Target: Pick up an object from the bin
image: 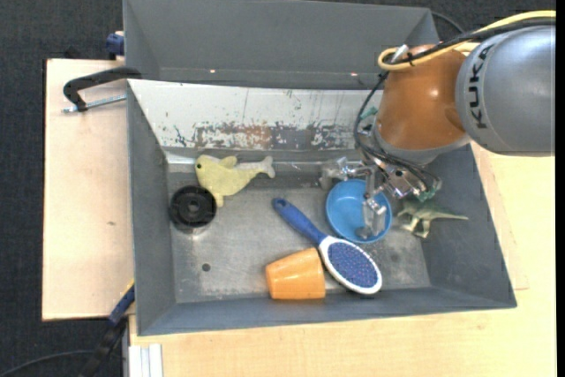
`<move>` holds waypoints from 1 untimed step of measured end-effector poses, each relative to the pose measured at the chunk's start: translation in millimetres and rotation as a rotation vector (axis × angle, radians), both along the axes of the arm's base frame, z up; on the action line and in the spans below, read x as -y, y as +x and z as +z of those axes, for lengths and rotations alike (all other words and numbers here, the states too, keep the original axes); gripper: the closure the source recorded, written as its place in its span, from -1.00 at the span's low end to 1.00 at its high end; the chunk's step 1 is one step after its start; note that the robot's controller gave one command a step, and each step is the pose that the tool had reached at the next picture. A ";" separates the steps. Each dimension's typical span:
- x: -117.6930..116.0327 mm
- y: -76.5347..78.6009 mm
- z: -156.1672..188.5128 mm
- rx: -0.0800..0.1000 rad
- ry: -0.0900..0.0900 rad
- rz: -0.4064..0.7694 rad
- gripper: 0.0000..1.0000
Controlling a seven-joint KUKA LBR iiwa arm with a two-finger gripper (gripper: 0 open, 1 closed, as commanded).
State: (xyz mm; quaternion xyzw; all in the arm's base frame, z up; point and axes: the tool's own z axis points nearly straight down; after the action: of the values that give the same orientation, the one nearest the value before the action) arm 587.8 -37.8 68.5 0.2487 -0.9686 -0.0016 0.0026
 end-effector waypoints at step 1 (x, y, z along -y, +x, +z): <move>1.0 2.3 3.0 0.008 -0.001 -0.001 1.00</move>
Offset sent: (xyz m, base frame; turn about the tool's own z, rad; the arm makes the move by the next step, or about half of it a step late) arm 0.0000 0.0000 0.0000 0.0000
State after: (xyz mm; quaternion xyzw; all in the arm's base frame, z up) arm 590.0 -38.8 71.5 0.2485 -0.9686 0.0000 -0.0009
